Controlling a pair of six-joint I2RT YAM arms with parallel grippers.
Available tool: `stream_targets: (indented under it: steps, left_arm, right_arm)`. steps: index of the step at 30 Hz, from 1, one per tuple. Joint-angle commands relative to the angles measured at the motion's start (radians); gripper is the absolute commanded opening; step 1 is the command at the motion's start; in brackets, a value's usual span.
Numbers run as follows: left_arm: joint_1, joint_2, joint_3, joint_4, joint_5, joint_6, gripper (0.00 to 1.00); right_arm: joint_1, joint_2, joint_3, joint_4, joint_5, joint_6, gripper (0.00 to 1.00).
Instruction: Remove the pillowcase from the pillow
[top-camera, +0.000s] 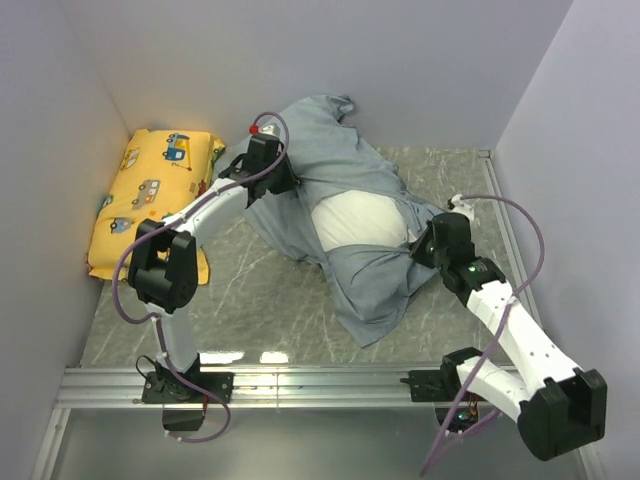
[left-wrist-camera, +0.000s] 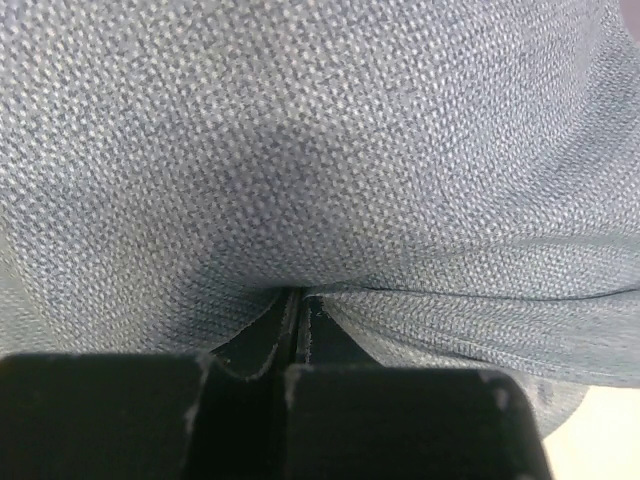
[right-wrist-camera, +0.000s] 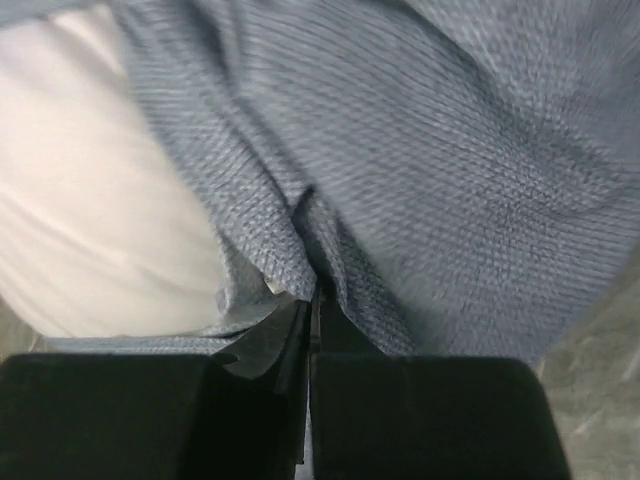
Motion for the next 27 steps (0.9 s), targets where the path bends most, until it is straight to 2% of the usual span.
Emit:
stream_targets:
  steps: [1, 4, 8, 9, 13, 16, 21, 25, 27]
  left_arm:
    - [0.079, -0.032, -0.019, 0.054, -0.088, -0.019, 0.00]
    - [0.056, -0.040, -0.040, 0.079, -0.024, -0.013, 0.00]
    - [-0.036, -0.055, -0.023, 0.044, -0.058, 0.051, 0.04]
    - [-0.070, -0.072, -0.023, 0.032, -0.086, 0.071, 0.07]
    - [-0.127, -0.106, -0.030, 0.002, -0.140, 0.105, 0.34]
    - [-0.163, -0.132, -0.013, -0.031, -0.191, 0.129, 0.49]
    - [-0.186, -0.158, 0.033, -0.105, -0.269, 0.165, 0.59]
    - [-0.197, -0.210, 0.032, -0.114, -0.289, 0.191, 0.70]
    - [-0.205, -0.242, 0.032, -0.117, -0.276, 0.206, 0.72]
  right_arm:
    - [-0.046, 0.053, -0.088, 0.077, -0.052, 0.033, 0.00]
    - [-0.047, 0.162, -0.170, 0.220, -0.137, 0.085, 0.00]
    - [-0.043, 0.248, -0.228, 0.366, -0.231, 0.131, 0.00]
    - [-0.043, 0.251, -0.234, 0.392, -0.233, 0.134, 0.00]
    - [-0.044, 0.216, -0.234, 0.386, -0.218, 0.123, 0.00]
    - [-0.044, 0.173, -0.227, 0.362, -0.202, 0.113, 0.00]
    - [-0.044, 0.141, -0.217, 0.343, -0.198, 0.096, 0.00]
    - [-0.044, 0.135, -0.214, 0.340, -0.211, 0.099, 0.00]
    - [-0.044, 0.130, -0.210, 0.336, -0.215, 0.099, 0.00]
